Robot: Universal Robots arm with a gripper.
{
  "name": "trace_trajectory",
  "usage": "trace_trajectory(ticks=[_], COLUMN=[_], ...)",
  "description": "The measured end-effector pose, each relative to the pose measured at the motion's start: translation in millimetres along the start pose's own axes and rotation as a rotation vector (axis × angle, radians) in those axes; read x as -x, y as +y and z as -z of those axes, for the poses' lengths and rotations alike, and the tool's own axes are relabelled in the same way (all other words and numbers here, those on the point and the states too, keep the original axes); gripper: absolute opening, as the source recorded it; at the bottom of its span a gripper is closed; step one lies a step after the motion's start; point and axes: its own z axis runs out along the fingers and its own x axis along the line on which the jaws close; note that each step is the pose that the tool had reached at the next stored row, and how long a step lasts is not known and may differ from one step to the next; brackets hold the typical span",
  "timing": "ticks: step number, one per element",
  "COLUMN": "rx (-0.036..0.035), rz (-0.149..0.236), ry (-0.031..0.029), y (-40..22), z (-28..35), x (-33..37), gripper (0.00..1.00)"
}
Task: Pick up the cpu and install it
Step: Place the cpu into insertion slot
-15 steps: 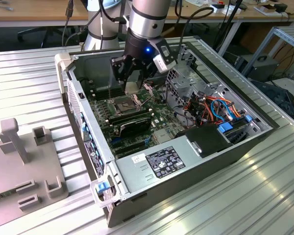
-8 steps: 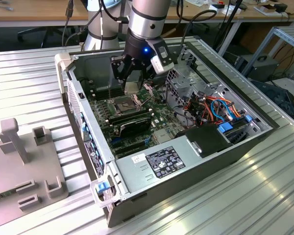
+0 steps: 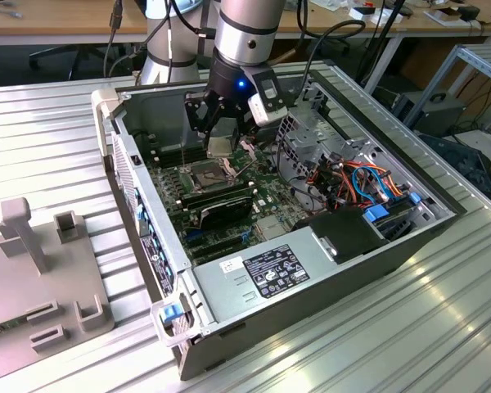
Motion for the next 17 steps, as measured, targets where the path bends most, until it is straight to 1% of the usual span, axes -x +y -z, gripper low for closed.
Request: trace_trajectory(ticks=[9, 10, 13, 14, 16, 17], rx=[0.0, 0.0001, 0.0009, 0.0014, 0.0019, 0.0025], rz=[-0.001, -0.009, -0.062, -0.088, -0.12, -0.145], ry=[0.0, -0.0004, -0.0023, -0.0033, -0.0045, -0.0055], y=[0.0, 0.0, -0.1, 0.0, 0.0, 0.0], z=[0.0, 0.0, -0.2, -0.4, -0.6, -0.7], x=[0.0, 0.0, 0.0, 0.0, 0.0, 0.0], gripper=[0.54, 0.54, 0.54, 0.54, 0.54, 0.54])
